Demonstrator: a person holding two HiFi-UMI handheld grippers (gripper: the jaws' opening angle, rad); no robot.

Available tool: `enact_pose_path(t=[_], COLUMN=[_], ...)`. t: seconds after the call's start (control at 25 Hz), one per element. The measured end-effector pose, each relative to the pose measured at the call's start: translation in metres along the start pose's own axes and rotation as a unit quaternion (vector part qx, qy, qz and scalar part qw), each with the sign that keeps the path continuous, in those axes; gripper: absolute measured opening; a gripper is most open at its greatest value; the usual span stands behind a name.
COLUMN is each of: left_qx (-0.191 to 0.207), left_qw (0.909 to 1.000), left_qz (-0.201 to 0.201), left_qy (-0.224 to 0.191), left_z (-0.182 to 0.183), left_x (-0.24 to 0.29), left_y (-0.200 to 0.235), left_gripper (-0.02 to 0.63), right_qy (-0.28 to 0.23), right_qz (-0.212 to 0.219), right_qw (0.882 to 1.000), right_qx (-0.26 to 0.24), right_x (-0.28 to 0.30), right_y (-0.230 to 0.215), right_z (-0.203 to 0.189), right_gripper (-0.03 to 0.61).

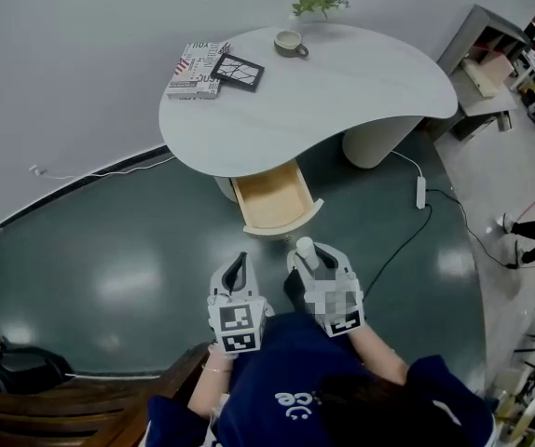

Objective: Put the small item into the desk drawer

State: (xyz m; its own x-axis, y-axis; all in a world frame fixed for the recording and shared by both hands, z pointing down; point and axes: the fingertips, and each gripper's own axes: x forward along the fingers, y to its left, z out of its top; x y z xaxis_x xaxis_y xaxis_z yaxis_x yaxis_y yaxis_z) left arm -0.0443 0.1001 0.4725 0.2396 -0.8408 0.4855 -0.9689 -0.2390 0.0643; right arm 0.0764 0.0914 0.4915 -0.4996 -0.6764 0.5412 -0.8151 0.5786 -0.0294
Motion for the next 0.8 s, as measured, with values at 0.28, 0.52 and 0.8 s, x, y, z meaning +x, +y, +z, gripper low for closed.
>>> enact_pose_path(t=[0.28, 0.52, 0.8], left_qx=[-0.011, -0.026, -0.061], left_qw=[0.9994, 0.9978, 0.9929], left_qz=[0.03, 0.059, 0.098], left_qy=[0.016, 0.018, 0.029], left_z=[0.021, 0.037, 0.041], left_x=[0.047, 0.083, 0.108], left_y=[0.002, 0.003, -0.005], left_gripper=[0.005, 0.005, 0.005], right_qy=[0.006, 0.005, 0.011], right_qz=[0.047, 0.08, 0.126], right_qw=[0.999, 0.996, 0.99], right_qx=[-0.015, -0.033, -0.059], right_x=[0.041, 0.07, 0.094], right_y=[-0.036, -0.068, -0.095], right_z=[0.025, 0.041, 0.053], right_gripper=[0.152, 0.153, 0.153])
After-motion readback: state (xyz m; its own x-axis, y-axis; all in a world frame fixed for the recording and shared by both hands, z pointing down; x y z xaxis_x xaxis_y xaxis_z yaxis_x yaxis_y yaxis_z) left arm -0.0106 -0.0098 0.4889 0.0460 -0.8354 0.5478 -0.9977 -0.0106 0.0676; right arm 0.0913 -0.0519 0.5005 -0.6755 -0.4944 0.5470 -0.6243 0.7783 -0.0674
